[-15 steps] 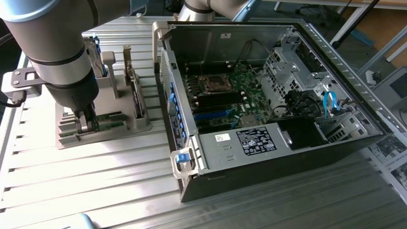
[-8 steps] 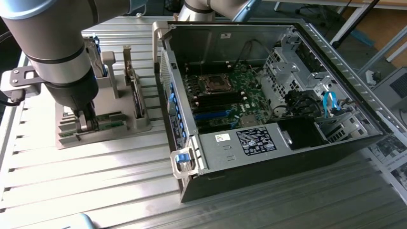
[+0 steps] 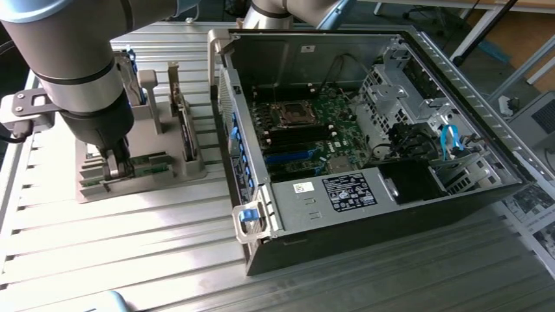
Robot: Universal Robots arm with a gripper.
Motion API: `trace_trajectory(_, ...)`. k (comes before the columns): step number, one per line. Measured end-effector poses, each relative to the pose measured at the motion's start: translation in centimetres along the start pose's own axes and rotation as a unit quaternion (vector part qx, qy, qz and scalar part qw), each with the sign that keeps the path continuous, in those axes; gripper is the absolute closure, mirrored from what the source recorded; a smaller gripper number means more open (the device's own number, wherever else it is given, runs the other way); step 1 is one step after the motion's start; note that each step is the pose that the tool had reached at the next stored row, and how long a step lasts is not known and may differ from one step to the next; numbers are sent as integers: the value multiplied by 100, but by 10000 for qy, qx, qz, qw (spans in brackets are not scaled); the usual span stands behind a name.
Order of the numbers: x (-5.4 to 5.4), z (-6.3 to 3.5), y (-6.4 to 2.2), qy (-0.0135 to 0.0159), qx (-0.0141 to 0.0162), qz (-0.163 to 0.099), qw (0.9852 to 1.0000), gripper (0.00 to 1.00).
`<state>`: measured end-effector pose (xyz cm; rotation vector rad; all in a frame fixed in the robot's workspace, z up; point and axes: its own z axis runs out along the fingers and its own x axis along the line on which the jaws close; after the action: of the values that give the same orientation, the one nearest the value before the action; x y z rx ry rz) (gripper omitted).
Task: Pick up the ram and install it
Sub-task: 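Pick up the ram and move it above insertion slot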
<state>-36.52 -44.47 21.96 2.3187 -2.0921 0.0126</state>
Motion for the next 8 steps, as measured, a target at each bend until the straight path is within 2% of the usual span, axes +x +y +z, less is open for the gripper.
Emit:
trace_trajectory(4,0,-12,0,21,-1,0,10000,87)
trace_trajectory(8,1,-37,0,70,-7,0,10000,87)
